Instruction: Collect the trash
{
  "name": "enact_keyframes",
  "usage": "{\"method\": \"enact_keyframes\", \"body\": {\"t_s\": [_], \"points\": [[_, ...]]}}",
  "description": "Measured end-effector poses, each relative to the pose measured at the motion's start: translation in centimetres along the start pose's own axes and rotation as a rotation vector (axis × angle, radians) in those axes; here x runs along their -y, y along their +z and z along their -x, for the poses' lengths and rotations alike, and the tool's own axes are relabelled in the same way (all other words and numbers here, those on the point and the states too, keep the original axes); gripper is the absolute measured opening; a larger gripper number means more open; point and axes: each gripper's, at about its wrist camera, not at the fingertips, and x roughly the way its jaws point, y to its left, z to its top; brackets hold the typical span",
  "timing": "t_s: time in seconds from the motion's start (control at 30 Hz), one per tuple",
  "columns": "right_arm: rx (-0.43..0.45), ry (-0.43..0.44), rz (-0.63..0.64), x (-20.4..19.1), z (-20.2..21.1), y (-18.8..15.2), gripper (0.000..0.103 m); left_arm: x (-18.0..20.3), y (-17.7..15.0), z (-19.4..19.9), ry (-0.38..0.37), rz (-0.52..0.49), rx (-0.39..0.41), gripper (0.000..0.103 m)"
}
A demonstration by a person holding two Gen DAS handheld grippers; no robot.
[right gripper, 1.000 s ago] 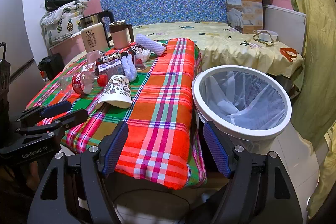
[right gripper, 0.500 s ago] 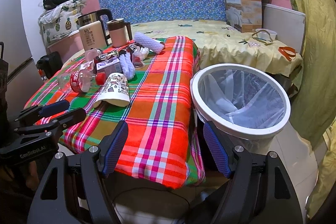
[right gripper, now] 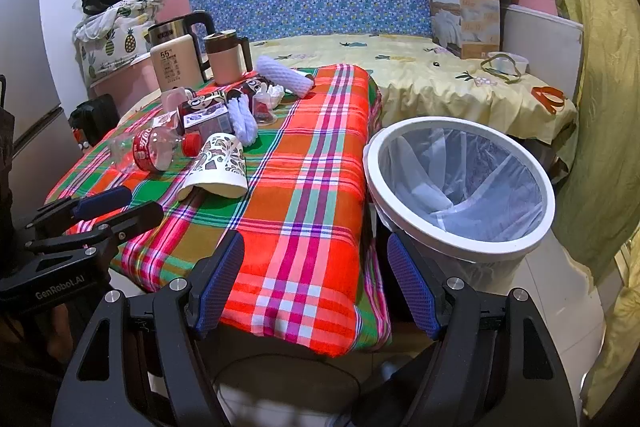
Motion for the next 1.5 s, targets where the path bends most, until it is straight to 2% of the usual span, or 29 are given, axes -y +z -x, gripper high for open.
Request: {"method": "enact_keyframes", "body": {"t_s": [0.43,0.6,1.13,1.27,1.5], "points": [[-0.002,0.0,-0.003,0.0,-0.2,0.0,0.075,-0.2,-0.1,-0.2,0.006,0.002,-0.012,0.062],[-0.015,0.03,0.004,-0.2,-0.9,0.3,0.075,-1.2,0.2,-0.4,0.007,0.023,-0.012,0.062],[-0.087,0.186,0.053,-4.2,-5.8,3.1,0.075,-10.3,2.9,-1.0,0.18,0.132,0.045,0.063],[-0.094,0.215,0.06,-5.3,-7.0,3.9,0.075,-12.2,3.4,-1.4,0.207,0.146,0.051,0.068],[-0.147,0.242,0.056,-6.2,-9.7,4.7,0.075,-14.8,4.3,-2.5,0.215,0.145,0.045,0.069]]}}
